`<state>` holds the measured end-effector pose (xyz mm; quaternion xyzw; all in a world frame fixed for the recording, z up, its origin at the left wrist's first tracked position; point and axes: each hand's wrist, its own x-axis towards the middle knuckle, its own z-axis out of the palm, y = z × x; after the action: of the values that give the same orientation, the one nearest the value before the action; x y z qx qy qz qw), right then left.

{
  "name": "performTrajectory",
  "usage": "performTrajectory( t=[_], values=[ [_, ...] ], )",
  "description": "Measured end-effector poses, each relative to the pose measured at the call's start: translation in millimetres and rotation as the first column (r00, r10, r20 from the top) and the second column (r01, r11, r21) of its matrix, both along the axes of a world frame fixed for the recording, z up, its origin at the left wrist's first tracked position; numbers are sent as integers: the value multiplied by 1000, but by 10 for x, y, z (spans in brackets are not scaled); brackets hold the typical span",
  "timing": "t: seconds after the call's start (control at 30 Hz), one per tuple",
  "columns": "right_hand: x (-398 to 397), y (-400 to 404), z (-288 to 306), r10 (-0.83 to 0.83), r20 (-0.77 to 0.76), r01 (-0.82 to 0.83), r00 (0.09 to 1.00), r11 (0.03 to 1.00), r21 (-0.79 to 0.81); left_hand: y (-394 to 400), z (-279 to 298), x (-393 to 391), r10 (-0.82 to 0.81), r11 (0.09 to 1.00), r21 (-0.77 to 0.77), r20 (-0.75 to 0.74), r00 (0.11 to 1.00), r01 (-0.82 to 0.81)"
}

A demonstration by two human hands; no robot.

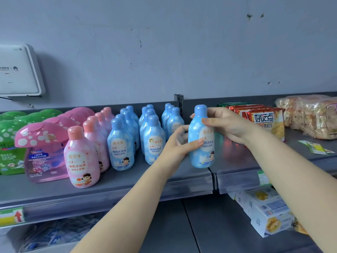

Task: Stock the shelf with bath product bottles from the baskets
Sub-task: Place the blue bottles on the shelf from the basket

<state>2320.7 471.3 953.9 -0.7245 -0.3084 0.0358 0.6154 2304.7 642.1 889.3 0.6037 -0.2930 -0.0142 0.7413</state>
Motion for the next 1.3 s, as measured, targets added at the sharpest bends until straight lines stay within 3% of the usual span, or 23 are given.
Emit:
performTrajectory(
  t=[0.1,0.2,0.3,0.4,0.9,1.17,1.3],
  values=[
    [5,7,-9,-46,48,45,998,999,15,-8,-7,15,22,1000,19,-31,999,-22],
    [54,53,-30,-181,102,179,978,984,21,-31,0,24,202,977,68,33,979,-203],
    [164,150,-96,-329,158,334,931,942,-7,-91,-9,65,422,882,152,169,891,-447],
    [281,264,-160,-419,202,431,885,902,-17,-170,-5,49,506,796,248,227,832,-552],
    [687,580,-303,-459,119,457,880,888,51,-243,-150,275,611,687,377,161,775,-621],
    [680,637,-356,-480,299,513,825,857,-40,-215,-169,292,623,654,438,150,768,-617],
    [634,632,-360,-486,312,525,816,850,-48,-170,-171,206,615,653,428,180,767,-624]
  ],
)
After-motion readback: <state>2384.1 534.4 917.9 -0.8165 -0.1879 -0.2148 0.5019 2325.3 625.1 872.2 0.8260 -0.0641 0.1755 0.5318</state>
